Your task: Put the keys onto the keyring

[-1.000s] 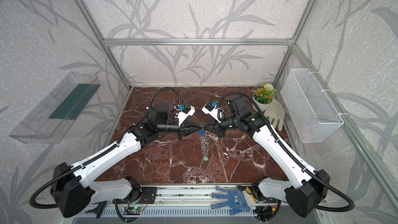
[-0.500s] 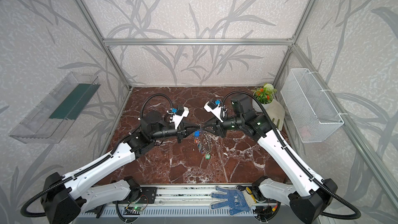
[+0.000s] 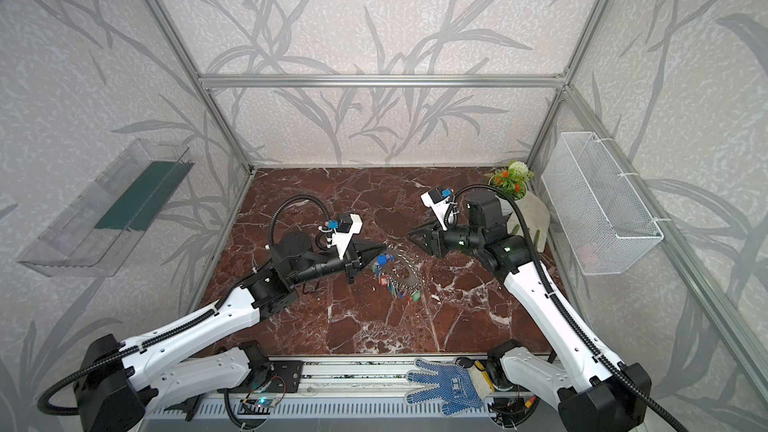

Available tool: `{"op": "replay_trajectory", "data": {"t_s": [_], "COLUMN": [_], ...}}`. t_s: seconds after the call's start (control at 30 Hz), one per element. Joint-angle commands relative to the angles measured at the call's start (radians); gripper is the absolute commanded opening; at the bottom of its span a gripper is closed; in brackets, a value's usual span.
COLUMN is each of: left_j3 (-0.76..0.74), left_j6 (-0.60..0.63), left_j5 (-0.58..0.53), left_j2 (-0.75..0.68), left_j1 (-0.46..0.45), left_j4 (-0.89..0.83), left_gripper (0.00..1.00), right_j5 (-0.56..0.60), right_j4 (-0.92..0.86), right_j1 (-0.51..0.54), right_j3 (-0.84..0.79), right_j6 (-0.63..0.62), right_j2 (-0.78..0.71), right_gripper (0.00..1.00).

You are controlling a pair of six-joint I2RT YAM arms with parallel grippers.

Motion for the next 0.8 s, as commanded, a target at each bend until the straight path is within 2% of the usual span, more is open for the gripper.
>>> {"op": "replay_trajectory", "data": {"t_s": [0.0, 0.23, 0.5, 0.6, 0.67, 0.77], "left_j3": [0.004, -0.03, -0.09, -0.114, -0.123, -0.142], "left_j6": [-0.002, -0.019, -0.081, -0.112, -0.133, -0.162], "left_j5": [-0.043, -0.097, -0.124, -0.122, -0.109, -0.097], "left_j2": [-0.006, 0.026, 0.079, 0.097, 0.11, 0.129], "left_j1": [-0.008, -0.019, -0.026, -0.027, -0.026, -0.026], "left_j4": [0.185, 0.315, 0.545, 0.638, 0.683, 0.759], "left_gripper": [0.0, 0.0, 0.0, 0.0, 0.0, 0.0], "right_j5": [-0.047, -0.11, -0.121, -0.095, -0.133, -0.148], "right_j4": [0.049, 0.127, 0.203, 0.245, 0.347, 0.398], "right_j1": [0.02, 0.068, 0.089, 0.041, -0.018, -0.029], "right_j3": [-0.02, -0.079, -0.082, -0.098, -0.126, -0.123], "right_j6": [0.037, 0.103, 0.133, 0.158, 0.238, 0.247], "right_j2": [-0.032, -0.057, -0.055, -0.07, -0.075, -0.066], "right_gripper": [0.36, 0.36, 0.45, 0.44, 0.41, 0.42]}}
